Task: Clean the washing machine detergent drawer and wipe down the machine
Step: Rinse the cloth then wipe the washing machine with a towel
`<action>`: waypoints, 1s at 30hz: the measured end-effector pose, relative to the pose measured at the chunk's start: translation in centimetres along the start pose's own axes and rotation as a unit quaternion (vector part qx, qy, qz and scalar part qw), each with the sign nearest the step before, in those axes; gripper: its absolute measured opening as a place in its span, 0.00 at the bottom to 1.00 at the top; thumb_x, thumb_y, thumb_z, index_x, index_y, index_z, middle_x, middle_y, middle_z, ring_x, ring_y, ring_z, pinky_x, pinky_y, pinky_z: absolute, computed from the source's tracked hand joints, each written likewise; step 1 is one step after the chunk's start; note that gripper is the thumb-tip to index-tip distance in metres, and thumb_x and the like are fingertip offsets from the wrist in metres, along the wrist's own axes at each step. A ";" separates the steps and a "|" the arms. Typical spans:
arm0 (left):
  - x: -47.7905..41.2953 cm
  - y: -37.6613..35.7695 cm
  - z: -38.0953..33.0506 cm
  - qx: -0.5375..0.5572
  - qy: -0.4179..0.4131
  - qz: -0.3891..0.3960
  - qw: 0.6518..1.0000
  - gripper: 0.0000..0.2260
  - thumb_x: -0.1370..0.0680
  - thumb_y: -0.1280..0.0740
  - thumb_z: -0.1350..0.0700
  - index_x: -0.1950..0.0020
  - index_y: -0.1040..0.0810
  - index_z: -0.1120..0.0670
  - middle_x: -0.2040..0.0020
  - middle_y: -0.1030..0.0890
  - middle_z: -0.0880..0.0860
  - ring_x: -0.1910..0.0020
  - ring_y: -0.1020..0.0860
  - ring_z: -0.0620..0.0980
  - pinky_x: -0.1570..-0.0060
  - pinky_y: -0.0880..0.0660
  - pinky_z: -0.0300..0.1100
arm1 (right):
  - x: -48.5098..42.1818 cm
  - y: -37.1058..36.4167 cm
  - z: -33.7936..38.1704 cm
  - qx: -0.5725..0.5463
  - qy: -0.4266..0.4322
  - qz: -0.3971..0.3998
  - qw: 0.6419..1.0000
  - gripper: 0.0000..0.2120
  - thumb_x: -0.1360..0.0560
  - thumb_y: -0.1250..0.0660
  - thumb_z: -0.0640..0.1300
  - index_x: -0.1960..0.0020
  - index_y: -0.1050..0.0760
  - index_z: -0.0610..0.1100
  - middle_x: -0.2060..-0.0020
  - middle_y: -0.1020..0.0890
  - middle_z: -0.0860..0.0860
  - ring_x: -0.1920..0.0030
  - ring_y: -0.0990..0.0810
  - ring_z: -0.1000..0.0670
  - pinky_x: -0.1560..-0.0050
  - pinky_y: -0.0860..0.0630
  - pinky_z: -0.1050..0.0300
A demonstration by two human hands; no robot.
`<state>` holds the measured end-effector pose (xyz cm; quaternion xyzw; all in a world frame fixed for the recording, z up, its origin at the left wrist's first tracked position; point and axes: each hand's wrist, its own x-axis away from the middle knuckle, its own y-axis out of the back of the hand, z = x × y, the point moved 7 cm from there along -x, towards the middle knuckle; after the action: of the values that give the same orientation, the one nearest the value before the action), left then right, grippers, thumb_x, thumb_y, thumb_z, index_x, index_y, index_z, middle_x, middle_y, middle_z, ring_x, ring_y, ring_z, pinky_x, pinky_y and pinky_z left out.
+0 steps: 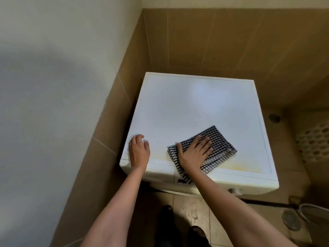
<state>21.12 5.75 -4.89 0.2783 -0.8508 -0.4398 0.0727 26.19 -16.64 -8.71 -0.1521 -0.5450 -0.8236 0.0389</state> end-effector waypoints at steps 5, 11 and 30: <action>-3.1 0.2 3.9 -0.007 -0.043 0.001 0.999 0.10 0.21 0.36 0.62 0.41 0.25 0.62 0.40 0.24 0.60 0.40 0.27 0.59 0.43 0.26 0.55 | -0.2 -1.8 3.0 0.044 0.008 -0.027 0.999 0.47 0.26 0.58 0.70 0.23 0.62 0.35 0.26 0.62 0.32 0.26 0.66 0.33 0.31 0.72 0.38; -4.1 -0.2 5.3 0.009 -0.075 0.001 0.997 0.19 0.19 0.46 0.55 0.36 0.25 0.64 0.36 0.24 0.61 0.37 0.27 0.59 0.35 0.30 0.51 | 0.7 -5.6 11.7 0.110 0.245 0.024 0.963 0.40 0.25 0.68 0.67 0.23 0.63 0.40 0.26 0.64 0.37 0.26 0.67 0.36 0.29 0.71 0.39; -4.5 -0.3 5.4 0.098 -0.080 0.020 0.992 0.23 0.20 0.47 0.51 0.33 0.27 0.64 0.34 0.24 0.60 0.33 0.28 0.56 0.32 0.33 0.50 | -6.0 -3.6 12.9 0.132 0.188 0.002 0.973 0.36 0.27 0.66 0.61 0.21 0.58 0.47 0.22 0.57 0.46 0.24 0.62 0.41 0.28 0.68 0.39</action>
<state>23.00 11.80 -7.81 0.2312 -0.8982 -0.3736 -0.0145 33.74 -4.08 -8.97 0.0113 -0.6313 -0.7583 0.1620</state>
